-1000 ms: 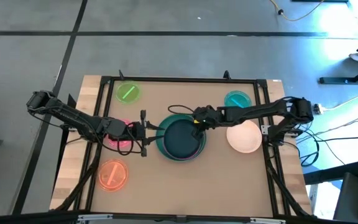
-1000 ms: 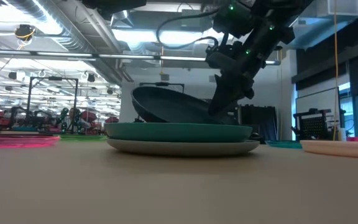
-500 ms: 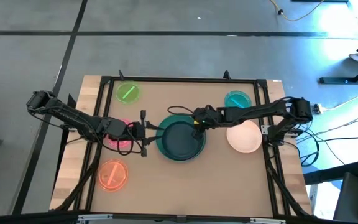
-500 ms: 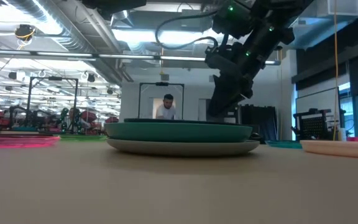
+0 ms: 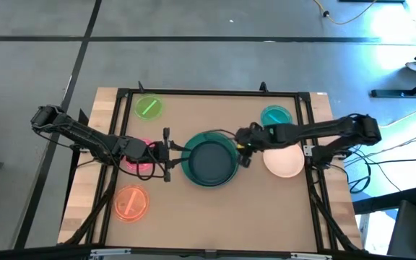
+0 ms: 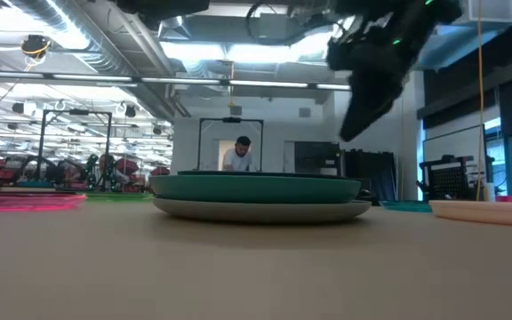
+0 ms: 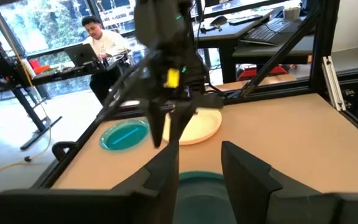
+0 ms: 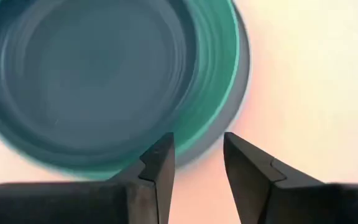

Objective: Stack plastic plates
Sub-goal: Stack the light orange plate on top of the black plate, then stack the transparent pink plate on top of the light orange plate, then stack the transparent orange plate on top of the transparent pink plate

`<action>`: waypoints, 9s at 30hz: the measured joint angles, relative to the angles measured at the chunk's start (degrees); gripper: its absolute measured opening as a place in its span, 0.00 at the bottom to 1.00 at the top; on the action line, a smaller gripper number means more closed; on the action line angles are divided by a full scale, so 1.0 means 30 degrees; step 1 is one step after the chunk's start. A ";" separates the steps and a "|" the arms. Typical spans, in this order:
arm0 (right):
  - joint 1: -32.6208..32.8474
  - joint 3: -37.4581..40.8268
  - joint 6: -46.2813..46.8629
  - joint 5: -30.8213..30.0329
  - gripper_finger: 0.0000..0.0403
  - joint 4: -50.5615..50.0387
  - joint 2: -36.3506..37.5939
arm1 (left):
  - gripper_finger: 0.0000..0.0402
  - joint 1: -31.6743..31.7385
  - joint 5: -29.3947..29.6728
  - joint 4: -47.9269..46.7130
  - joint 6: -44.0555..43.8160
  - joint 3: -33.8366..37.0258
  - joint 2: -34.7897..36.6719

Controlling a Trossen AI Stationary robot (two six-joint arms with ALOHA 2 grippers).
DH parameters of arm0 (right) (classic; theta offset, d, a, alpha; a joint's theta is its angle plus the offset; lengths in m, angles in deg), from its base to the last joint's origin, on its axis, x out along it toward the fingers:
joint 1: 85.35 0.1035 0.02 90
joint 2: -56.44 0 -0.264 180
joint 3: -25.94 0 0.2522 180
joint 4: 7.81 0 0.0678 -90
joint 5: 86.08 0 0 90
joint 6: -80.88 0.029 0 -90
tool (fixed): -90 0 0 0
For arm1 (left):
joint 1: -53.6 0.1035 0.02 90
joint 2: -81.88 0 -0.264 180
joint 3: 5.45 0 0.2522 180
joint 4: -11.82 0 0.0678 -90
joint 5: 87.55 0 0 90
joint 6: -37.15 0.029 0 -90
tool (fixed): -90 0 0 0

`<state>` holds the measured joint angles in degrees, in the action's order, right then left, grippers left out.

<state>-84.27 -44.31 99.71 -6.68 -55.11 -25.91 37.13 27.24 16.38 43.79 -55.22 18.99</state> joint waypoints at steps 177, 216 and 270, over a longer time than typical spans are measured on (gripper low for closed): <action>0.5136 0.2892 -1.3012 0.3724 0.36 1.3239 0.3679 | 0.27 0.0115 -0.2585 -2.4289 -2.3076 -0.2492 -0.9091; 0.5136 0.2892 -1.2917 0.3724 0.36 1.3144 0.3665 | 0.01 -0.2583 0.2577 -2.4426 -1.3370 -1.0675 -0.9165; 0.5136 0.2885 -1.2866 0.3737 0.36 1.2840 0.3665 | 0.25 -0.0273 -0.3704 -1.3720 -0.6685 -0.9158 -1.0733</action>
<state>-68.86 -35.66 61.11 4.53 -16.59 -14.92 36.32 16.13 -24.78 23.74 -82.69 -13.21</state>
